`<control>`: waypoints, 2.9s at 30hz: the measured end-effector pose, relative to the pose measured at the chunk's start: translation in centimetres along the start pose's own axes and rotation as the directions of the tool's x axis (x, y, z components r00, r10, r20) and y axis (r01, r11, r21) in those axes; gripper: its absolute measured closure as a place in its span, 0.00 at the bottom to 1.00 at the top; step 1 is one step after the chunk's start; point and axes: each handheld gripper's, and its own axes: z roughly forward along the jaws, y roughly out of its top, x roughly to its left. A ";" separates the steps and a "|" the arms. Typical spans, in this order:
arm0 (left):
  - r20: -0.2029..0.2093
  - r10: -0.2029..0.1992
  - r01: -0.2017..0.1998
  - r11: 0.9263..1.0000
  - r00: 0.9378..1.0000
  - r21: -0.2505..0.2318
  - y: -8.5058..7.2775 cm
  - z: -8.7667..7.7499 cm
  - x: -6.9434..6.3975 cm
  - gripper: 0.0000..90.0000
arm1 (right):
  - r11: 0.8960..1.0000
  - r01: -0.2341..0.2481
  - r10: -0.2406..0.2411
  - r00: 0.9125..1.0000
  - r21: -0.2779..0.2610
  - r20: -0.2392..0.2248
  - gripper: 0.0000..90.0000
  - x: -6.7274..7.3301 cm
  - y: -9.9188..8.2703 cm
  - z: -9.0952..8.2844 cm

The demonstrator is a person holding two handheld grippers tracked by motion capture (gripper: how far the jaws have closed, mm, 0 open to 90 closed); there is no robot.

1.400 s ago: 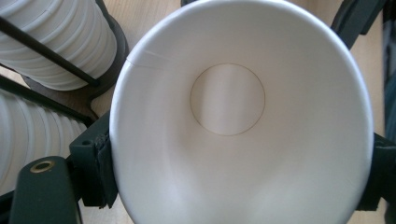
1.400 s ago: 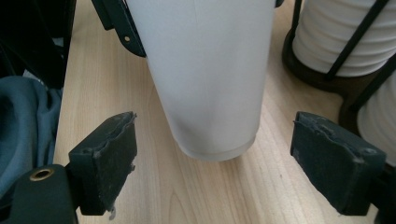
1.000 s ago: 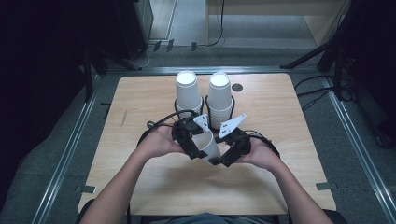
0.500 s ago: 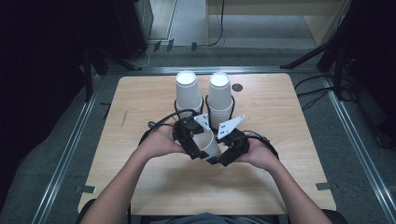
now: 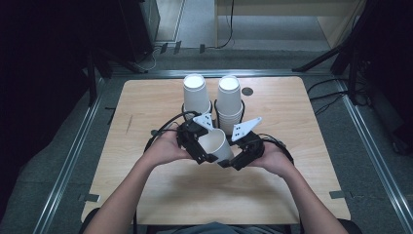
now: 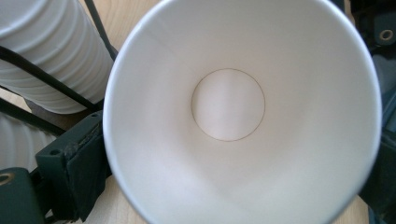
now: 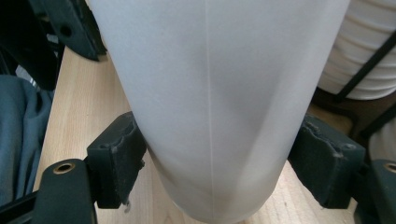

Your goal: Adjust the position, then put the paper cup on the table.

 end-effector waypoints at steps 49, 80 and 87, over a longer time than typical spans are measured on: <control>0.094 -0.087 0.106 0.969 0.992 -0.224 -1.3 0.5 0.0 0.16 | 0.995 -0.094 0.091 0.993 -0.037 -0.069 0.16 0.1 0.4 -0.1; 0.053 -0.087 0.094 0.985 0.995 -0.148 -4.2 -0.5 1.3 0.15 | 0.994 -0.106 0.103 0.988 0.022 0.112 0.16 -0.3 -2.4 -3.8; 0.035 -0.126 0.129 0.981 0.991 -0.144 -5.8 -1.6 1.6 0.14 | 0.995 -0.104 0.104 0.987 -0.004 0.122 0.19 -1.5 -2.3 -4.3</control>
